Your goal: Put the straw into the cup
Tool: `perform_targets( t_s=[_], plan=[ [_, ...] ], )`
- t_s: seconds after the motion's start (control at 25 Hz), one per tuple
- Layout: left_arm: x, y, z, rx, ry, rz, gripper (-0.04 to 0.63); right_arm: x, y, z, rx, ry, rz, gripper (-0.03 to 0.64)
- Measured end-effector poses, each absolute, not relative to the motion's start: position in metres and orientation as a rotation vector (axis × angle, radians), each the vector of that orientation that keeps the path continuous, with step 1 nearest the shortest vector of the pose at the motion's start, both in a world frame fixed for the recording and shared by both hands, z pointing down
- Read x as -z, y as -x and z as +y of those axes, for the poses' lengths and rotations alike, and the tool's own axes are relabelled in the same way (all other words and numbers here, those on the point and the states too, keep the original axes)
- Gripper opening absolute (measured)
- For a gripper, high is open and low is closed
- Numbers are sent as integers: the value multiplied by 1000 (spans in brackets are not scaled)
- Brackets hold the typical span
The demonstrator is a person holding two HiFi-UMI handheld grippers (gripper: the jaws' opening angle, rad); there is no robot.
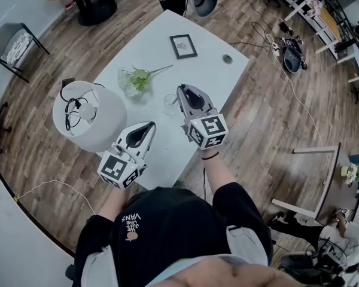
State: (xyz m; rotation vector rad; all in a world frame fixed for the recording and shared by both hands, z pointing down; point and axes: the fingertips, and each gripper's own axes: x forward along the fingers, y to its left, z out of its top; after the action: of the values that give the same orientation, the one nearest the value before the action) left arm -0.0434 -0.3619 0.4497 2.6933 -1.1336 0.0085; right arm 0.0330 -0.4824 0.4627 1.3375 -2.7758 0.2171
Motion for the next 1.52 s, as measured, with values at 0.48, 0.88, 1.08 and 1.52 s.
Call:
perform_targets(
  t_s=[0.48, 0.88, 1.08, 1.52],
  plan=[
    [-452, 46, -363, -9, -2676, -1151, 11, -498, -23, -482, -353, -1286, -2762, 65],
    [-450, 37, -359, -4, -2699, -1122, 11, -476, -25, -457, -336, -1243, -2812, 181],
    [-448, 35, -356, 3, -2712, -1108, 11, -466, -28, -441, -314, -1245, -2833, 181],
    [-435, 40, -346, 34, -2731, -1128, 11, -439, -39, -405, -279, -1266, -2873, 143]
  ],
)
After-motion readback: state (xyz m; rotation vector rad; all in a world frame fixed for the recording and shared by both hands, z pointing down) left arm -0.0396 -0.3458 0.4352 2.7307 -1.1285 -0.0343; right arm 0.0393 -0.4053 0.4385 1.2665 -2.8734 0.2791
